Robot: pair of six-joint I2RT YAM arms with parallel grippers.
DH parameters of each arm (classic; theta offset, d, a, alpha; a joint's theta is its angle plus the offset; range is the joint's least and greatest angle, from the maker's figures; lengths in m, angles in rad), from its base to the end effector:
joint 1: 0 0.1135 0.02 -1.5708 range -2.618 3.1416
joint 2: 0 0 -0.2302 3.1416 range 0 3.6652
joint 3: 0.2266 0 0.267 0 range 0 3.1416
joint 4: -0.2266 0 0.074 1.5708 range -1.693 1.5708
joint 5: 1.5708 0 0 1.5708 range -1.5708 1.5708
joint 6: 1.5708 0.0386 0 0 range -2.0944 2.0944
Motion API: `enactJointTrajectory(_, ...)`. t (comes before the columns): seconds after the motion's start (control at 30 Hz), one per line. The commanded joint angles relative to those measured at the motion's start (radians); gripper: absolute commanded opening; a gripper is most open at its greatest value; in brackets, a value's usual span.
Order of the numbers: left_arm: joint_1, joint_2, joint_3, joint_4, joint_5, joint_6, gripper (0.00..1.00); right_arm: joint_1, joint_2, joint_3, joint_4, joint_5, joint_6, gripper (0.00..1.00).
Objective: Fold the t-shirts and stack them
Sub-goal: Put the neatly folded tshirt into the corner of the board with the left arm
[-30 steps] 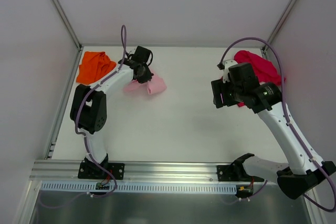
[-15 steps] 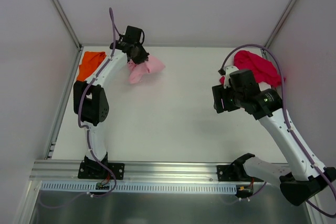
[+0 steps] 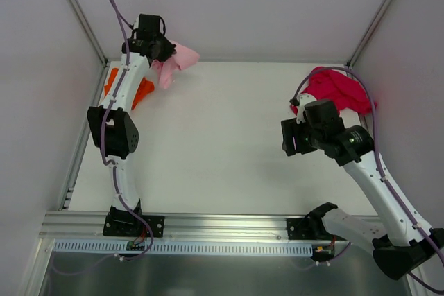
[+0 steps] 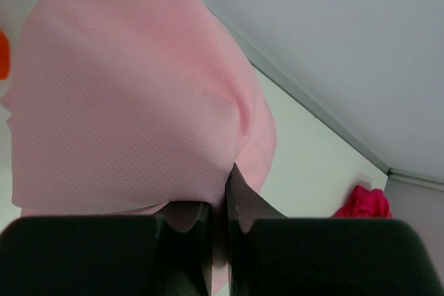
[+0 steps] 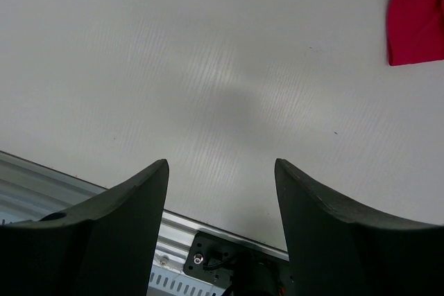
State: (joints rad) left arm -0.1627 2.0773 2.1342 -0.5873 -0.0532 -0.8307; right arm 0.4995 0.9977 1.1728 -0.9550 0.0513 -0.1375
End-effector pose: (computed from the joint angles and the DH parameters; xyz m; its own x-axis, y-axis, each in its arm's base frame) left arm 0.4790 -0.0766 0.3325 -0.4227 -0.6778 -0.6016 -0.2900 0.7300 -0.6188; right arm 0.1949 0.1041 0.3322 -0.5503 -0.4562 -0.6993 -0.5267 0.8395 -0.1332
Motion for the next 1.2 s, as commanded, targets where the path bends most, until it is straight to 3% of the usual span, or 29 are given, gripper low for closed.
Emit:
enactJointTrajectory(0.0,0.044,-0.042,0.041,0.038,-0.028,-0.008,0.0,0.004,-0.031,-0.015,0.027,-0.036,0.022,0.67)
enactJointTrajectory(0.27,0.143,-0.131,0.044,-0.003,-0.21,0.027,0.0,0.004,-0.077,-0.085,0.047,-0.085,0.044,0.66)
enactJointTrajectory(0.57,0.271,-0.224,-0.005,0.004,-0.321,0.018,0.0,0.005,-0.113,-0.127,0.055,-0.131,0.052,0.66)
enactJointTrajectory(0.77,0.308,-0.238,-0.023,0.017,-0.405,0.114,0.0,0.005,-0.139,-0.124,0.021,-0.131,0.032,0.66)
enactJointTrajectory(1.17,0.301,-0.184,-0.172,0.049,-0.372,0.091,0.0,0.004,-0.186,-0.117,-0.037,-0.123,0.05,0.67)
